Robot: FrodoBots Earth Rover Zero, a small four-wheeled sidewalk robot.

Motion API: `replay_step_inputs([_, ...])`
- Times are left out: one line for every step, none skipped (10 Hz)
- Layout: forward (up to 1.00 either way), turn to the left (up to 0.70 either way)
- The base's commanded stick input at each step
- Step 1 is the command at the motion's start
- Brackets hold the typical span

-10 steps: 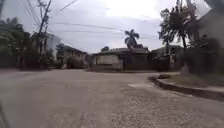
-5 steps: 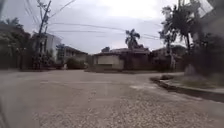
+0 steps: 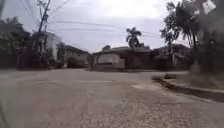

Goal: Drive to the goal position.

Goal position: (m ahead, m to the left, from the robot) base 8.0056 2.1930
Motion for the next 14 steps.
replay_step_inputs([0.50,0.00])
replay_step_inputs([0.50,0.00])
replay_step_inputs([0.50,0.00])
replay_step_inputs([0.50,0.00])
replay_step_inputs([0.50,0.00])
replay_step_inputs([0.50,-0.14])
replay_step_inputs([0.50,-0.40])
replay_step_inputs([0.50,-0.49])
replay_step_inputs([0.50,-0.50])
replay_step_inputs([0.50,-0.24])
replay_step_inputs([0.50,-0.05])
replay_step_inputs([0.50,0.00])
replay_step_inputs([0.50,0.00])
replay_step_inputs([0.50,0.00])
